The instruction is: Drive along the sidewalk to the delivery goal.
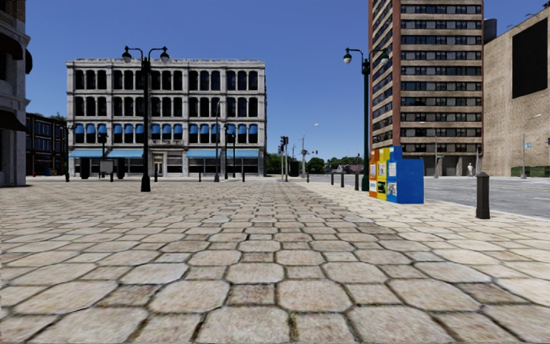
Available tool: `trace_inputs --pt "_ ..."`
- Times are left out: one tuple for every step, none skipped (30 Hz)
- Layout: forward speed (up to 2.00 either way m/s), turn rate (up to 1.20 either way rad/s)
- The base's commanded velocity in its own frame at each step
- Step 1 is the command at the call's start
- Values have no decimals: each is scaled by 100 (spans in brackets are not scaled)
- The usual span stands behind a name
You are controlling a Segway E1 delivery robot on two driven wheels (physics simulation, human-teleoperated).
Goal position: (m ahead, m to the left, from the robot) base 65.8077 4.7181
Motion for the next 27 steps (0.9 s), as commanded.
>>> trace_inputs --pt "200 0" --pt "200 0" --pt "200 0" --pt "200 0" --pt "200 0" --pt "200 0" --pt "200 0" --pt "200 0" --pt "200 0" --pt "200 0" --pt "200 0" --pt "200 0" --pt "200 0" --pt "200 0" --pt "200 0" --pt "200 0" --pt "200 0" --pt "200 0" --pt "200 0" --pt "200 0" --pt "200 0" --pt "200 0" --pt "200 0" --pt "200 0" --pt "200 0" --pt "200 0" --pt "200 0"
